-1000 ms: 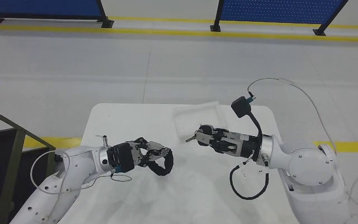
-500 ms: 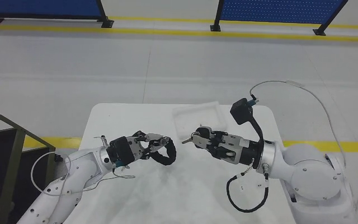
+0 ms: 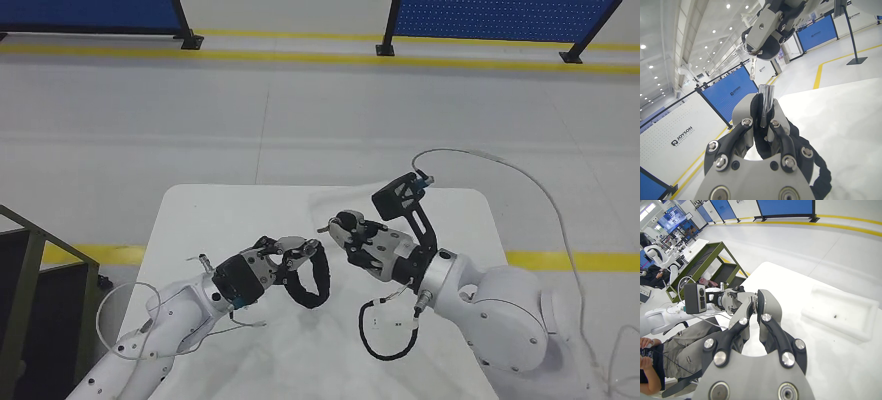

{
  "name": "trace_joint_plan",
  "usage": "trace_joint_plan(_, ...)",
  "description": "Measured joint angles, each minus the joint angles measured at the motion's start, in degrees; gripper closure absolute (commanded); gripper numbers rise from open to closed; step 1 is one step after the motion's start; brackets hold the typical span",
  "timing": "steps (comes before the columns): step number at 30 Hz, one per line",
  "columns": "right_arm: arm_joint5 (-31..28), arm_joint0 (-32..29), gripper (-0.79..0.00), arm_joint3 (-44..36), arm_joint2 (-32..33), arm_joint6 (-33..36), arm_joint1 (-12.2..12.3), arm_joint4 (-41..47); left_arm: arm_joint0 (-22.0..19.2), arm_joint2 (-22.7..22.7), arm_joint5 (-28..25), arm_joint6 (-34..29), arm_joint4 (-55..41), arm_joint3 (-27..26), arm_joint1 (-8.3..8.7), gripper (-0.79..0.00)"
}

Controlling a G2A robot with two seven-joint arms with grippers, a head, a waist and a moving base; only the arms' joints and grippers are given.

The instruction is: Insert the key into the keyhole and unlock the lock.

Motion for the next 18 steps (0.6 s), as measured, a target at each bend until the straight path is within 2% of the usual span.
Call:
trace_joint_plan(5, -0.11, 1.08, 0.000, 0.00, -1.36, -0.13, 0.01, -4.02, 0.19, 0.22, 2.28, 1.56, -0.29, 1.90, -0.81, 0.000)
trace_joint_plan(18, -1.54, 0.14, 0.000, 0.12, -1.23, -0.83, 0.09, -4.33, 0.60, 0.00, 2.88, 0.77, -0.47, 1.72, -0.92, 0.000)
